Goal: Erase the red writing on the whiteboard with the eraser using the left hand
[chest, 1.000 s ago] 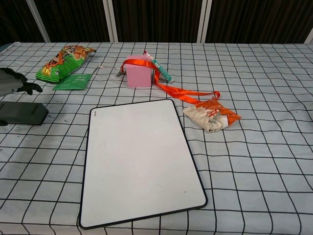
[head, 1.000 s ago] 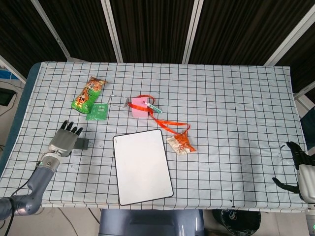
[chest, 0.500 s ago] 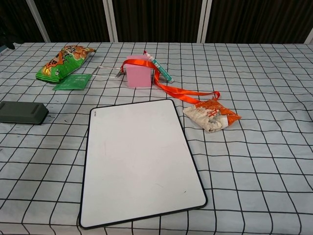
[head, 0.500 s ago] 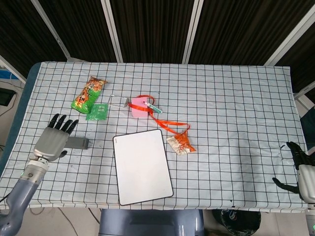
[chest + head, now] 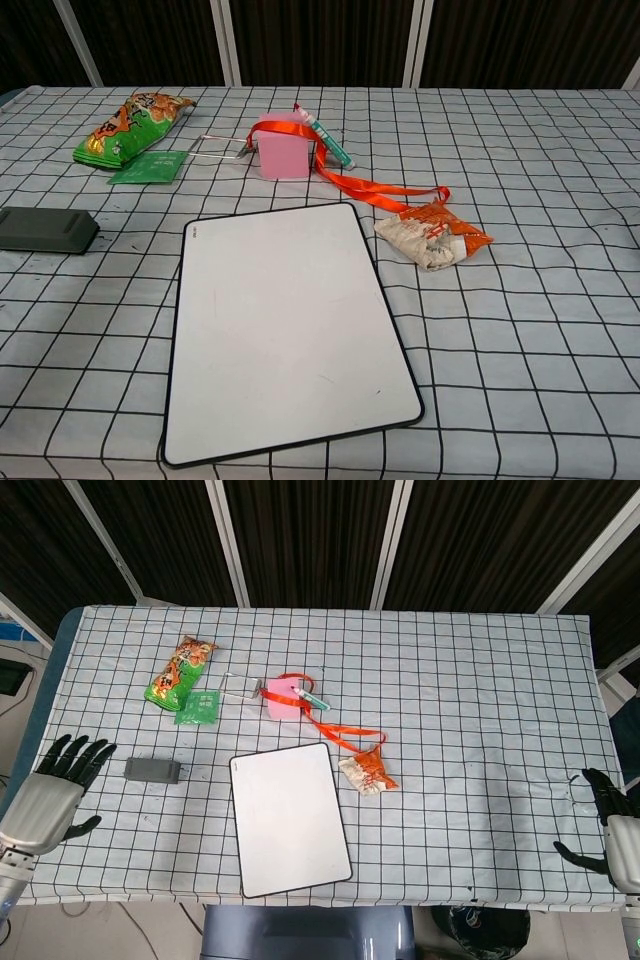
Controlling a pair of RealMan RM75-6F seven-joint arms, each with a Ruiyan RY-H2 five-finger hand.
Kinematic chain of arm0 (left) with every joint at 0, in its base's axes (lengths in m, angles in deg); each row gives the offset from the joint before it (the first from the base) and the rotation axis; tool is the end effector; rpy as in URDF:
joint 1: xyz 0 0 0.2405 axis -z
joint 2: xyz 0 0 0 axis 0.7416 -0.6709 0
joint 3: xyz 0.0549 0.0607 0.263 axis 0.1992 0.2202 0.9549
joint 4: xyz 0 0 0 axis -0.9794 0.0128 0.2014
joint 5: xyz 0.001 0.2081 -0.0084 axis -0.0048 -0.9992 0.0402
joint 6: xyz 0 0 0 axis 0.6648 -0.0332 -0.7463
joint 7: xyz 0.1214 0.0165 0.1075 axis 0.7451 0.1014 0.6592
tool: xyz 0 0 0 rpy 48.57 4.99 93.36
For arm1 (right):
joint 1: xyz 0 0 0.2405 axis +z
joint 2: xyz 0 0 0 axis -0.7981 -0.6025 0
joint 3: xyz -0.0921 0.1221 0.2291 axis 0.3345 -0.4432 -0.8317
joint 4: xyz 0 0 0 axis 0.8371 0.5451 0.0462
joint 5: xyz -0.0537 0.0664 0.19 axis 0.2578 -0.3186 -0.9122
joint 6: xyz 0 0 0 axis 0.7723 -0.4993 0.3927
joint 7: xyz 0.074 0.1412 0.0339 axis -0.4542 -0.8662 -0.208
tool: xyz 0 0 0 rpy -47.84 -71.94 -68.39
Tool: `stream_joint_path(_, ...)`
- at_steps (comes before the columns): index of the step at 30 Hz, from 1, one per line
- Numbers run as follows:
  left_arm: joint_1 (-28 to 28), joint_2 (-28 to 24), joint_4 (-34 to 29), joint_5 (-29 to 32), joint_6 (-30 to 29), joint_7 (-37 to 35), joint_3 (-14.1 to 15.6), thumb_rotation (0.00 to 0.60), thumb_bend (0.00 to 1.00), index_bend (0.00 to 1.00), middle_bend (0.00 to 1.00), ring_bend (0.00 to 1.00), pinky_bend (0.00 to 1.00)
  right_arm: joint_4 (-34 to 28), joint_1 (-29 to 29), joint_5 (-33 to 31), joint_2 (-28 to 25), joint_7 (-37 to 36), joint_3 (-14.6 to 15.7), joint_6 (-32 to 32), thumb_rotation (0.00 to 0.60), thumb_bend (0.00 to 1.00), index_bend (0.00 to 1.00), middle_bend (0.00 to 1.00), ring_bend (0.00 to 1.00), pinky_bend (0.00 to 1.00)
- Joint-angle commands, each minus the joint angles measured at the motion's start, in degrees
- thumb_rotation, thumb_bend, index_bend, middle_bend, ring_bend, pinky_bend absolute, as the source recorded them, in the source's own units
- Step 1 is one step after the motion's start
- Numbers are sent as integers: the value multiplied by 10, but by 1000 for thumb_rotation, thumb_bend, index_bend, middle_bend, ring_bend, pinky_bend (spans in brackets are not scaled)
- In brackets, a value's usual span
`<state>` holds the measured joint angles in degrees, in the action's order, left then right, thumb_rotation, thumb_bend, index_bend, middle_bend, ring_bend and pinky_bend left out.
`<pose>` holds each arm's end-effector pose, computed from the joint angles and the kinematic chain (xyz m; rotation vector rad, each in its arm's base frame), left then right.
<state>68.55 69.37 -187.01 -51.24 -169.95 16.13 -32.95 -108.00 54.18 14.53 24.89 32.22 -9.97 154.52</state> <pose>-0.2518 0.2269 0.1825 -1.7319 -0.6551 -0.7794 -0.3323 -0.1872 0.2015 1.2290 -1.0120 0.9274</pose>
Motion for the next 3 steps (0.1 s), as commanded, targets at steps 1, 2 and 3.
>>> stream_joint_path(1,-16,-7,7,-17,-10,-12,4,600,100,0,42,0,0,0,0,0,0,0,0,0,600,181,71,98,189,212)
stream_joint_path(2,-19,-8,8,-20,-11,-14,3,600,100,0,41,0,0,0,0,1,0,0,0,1,600,181,71,98,189,212)
stream_joint_path(3,-22,-9,9,-22,-11,-15,2,600,100,0,41,0,0,0,0,1,0,0,0,1,600,180,71,98,189,212)
